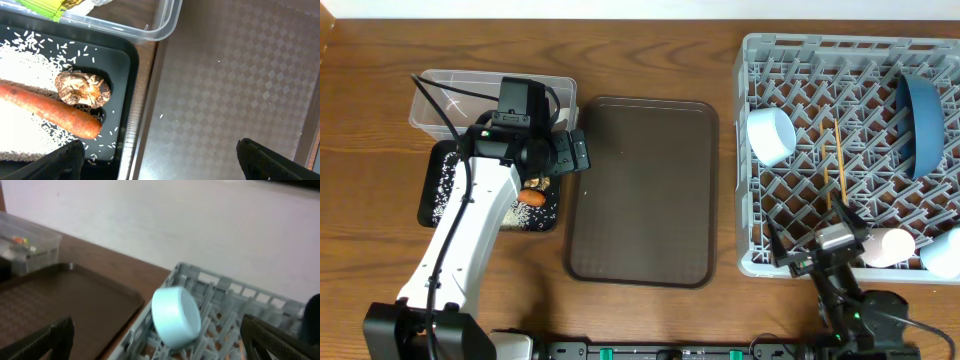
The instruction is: Sort waste into correct bins and load items into the dishwasher rack
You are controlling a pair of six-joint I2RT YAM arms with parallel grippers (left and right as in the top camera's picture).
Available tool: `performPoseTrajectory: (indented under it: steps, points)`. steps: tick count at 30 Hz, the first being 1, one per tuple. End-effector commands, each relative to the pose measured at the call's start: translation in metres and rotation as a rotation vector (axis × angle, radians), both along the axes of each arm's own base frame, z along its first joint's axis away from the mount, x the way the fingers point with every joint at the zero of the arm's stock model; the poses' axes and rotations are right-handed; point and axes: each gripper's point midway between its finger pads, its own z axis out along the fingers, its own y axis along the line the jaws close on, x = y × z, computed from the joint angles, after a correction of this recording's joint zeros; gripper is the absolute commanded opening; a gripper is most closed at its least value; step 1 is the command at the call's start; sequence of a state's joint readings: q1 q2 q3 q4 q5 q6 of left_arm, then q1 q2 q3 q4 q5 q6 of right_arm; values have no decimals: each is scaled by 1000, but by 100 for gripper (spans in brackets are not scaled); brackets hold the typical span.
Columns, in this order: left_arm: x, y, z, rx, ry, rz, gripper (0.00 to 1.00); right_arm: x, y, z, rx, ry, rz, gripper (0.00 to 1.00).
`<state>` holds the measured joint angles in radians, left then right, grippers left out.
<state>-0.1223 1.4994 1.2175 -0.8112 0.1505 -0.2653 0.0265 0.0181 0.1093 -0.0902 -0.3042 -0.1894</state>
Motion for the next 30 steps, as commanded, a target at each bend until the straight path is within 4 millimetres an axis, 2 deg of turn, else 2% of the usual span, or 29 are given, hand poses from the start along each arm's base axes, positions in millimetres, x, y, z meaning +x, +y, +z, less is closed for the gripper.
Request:
performPoseTrajectory:
  steps: [1,8,13,30]
  points:
    - [0,2,6,3,-17,4,98,3,7,-19,-6,-19,51,99]
    - [0,2,6,3,-17,4,98,3,8,-25,-6,-5,53,99]
    - [0,2,6,3,-17,4,98,3,8,-36,-6,44,52,99]
    - [0,2,6,3,-17,4,98,3,8,-36,-5,44,53,99]
